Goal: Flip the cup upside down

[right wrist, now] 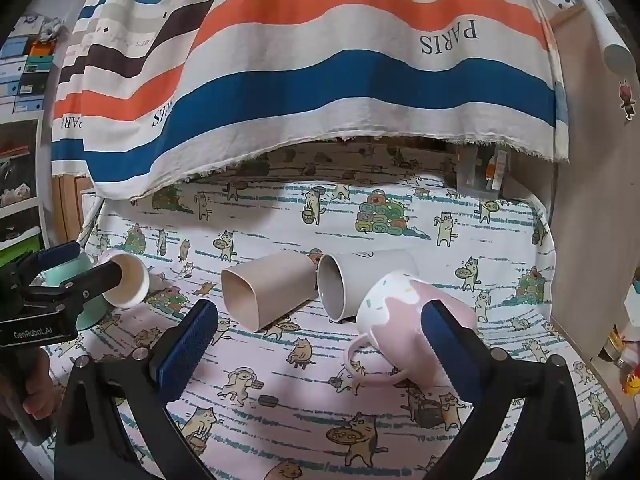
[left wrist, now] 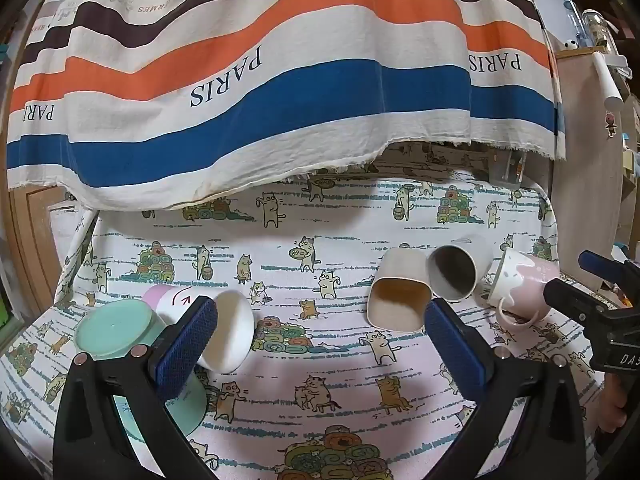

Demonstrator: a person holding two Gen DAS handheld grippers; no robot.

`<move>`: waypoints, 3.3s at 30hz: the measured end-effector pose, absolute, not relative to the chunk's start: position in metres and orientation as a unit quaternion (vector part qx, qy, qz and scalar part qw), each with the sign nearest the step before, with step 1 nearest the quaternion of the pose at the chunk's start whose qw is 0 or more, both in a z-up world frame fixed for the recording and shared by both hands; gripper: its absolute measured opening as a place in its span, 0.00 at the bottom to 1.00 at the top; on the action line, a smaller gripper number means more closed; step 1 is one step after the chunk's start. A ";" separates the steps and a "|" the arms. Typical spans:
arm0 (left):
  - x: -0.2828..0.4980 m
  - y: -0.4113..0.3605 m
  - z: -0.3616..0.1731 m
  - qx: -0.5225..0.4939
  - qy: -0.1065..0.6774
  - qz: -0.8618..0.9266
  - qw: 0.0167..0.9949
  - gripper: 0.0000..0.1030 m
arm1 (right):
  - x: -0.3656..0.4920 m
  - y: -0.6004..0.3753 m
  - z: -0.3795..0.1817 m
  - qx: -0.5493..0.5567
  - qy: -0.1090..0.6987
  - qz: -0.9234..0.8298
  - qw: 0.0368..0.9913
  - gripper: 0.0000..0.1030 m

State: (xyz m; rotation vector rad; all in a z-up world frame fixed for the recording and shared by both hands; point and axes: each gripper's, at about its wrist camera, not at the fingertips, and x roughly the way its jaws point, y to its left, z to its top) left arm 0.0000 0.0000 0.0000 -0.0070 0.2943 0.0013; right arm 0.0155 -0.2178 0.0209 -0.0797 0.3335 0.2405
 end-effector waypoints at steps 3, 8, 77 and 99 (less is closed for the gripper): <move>0.000 0.000 0.000 -0.004 0.147 0.000 0.989 1.00 | 0.016 -0.218 0.021 -0.041 0.165 0.119 0.978 1.00; 0.000 0.000 0.000 -0.004 0.147 0.000 0.989 1.00 | 0.015 -0.218 0.021 -0.043 0.163 0.113 0.979 1.00; 0.000 0.002 -0.003 0.001 0.148 0.002 0.989 1.00 | 0.017 -0.216 0.019 -0.046 0.174 0.120 0.976 1.00; 0.000 0.001 -0.003 0.002 0.149 0.001 0.989 1.00 | 0.018 -0.216 0.019 -0.046 0.175 0.120 0.976 1.00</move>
